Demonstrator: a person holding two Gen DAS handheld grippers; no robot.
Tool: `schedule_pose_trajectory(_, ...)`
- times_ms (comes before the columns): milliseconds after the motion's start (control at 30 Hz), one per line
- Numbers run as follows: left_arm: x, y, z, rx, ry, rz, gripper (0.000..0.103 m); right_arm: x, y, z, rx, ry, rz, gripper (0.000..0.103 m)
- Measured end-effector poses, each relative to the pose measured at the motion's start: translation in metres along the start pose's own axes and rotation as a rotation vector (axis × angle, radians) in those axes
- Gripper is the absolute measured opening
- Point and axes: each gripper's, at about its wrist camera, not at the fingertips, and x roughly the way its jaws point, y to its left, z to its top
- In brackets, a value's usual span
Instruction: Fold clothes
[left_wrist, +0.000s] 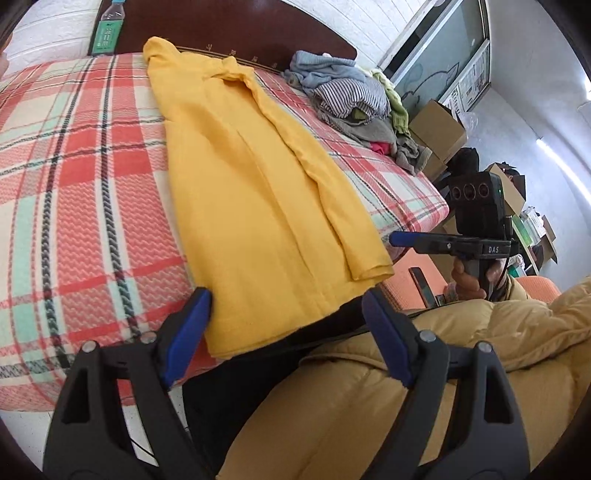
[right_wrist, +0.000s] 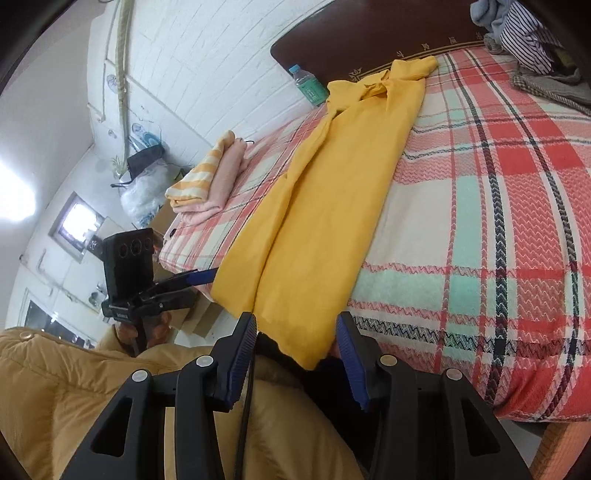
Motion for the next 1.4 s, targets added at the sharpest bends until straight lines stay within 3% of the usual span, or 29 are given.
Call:
schedule_pose_trajectory(67,0.002,0.0,0.0,0.0,0.008,0.003,0.084,0.007,-0.005,-0.001,0.038,0.017,-0.01,0.055)
schedule_pose_trajectory(433,-0.013,0.012,-0.001,-0.095,0.01,-0.076,0.084,0.022,-0.009,0.001,0.109,0.036,0.065,0.06)
schedule_pose_trajectory(733,-0.004,0.011,-0.001,-0.087,0.067,-0.031,0.084,0.032,-0.01,0.003,0.127,0.044,0.11,0.059)
schedule_pose_trajectory(1133,-0.024,0.02,-0.003,-0.181,0.053,-0.074,0.084,0.036,-0.01,0.009,0.123,0.043,0.134,0.059)
schedule_pose_trajectory(1267,-0.022,0.02,-0.003,-0.175,0.07,-0.003,0.085,0.036,-0.013,0.01,0.124,0.039,0.146,0.059)
schedule_pose_trajectory(1400,-0.008,0.02,-0.007,-0.192,0.12,-0.007,0.086,0.036,-0.013,0.009,0.124,0.038,0.145,0.059)
